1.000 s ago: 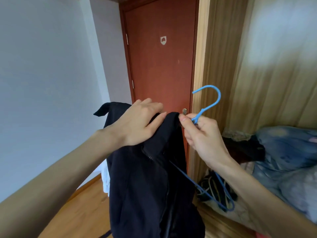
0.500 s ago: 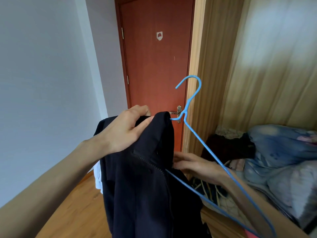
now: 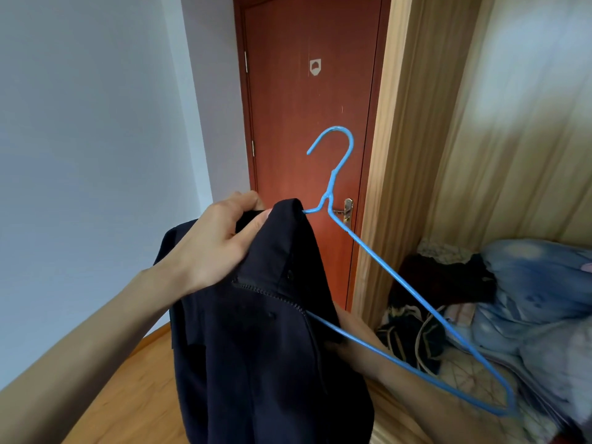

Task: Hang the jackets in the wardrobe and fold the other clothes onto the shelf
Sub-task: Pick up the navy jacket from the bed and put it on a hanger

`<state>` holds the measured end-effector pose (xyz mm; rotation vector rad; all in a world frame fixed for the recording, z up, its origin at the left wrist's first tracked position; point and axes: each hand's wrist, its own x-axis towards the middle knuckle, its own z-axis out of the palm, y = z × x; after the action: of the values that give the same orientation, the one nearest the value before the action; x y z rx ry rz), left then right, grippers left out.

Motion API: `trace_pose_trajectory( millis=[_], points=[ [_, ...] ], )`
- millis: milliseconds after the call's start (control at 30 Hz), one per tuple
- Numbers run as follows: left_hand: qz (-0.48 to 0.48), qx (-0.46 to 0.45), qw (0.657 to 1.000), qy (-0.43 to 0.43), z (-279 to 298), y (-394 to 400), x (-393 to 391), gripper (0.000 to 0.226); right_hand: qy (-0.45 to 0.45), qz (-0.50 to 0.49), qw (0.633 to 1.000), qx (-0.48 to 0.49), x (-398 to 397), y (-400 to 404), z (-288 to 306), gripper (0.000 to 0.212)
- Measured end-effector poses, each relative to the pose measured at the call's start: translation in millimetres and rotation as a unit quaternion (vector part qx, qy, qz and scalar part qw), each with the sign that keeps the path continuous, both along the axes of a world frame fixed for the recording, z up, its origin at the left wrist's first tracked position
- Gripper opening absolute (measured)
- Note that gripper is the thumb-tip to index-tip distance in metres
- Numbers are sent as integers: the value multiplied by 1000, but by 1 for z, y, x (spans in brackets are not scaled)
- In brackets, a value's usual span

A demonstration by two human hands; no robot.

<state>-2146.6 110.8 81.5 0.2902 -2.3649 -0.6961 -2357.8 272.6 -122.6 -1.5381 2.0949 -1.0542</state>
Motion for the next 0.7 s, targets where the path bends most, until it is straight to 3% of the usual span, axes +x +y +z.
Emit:
trace_pose_trajectory(
  millis=[167,233,333,400,500,567,633,700],
  points=[
    [39,5,999,2,-3,-14,23,26,107,-106,986,67,-2,-20,-11,62],
    [49,19,999,4,-4,-22,33,26,95,-120,986,65,-3,-28,-19,59],
    [64,18,998,2,-7,-32,49,28,69,-134,988,38,-17,-42,-25,78],
    [72,7,997,2,-10,-39,61,29,34,-154,987,19,-31,-49,-18,65],
    [84,-4,996,9,-15,-52,79,34,-15,-145,989,-18,-47,-47,2,24],
    [86,-3,996,19,-16,-63,89,36,-18,-109,993,-46,-53,-45,23,15],
    [79,-2,997,21,-18,-76,99,41,2,-76,995,-69,-57,-44,48,27],
    [79,-8,997,14,-20,-88,106,46,23,-49,998,-30,-63,-41,75,43]
  ],
)
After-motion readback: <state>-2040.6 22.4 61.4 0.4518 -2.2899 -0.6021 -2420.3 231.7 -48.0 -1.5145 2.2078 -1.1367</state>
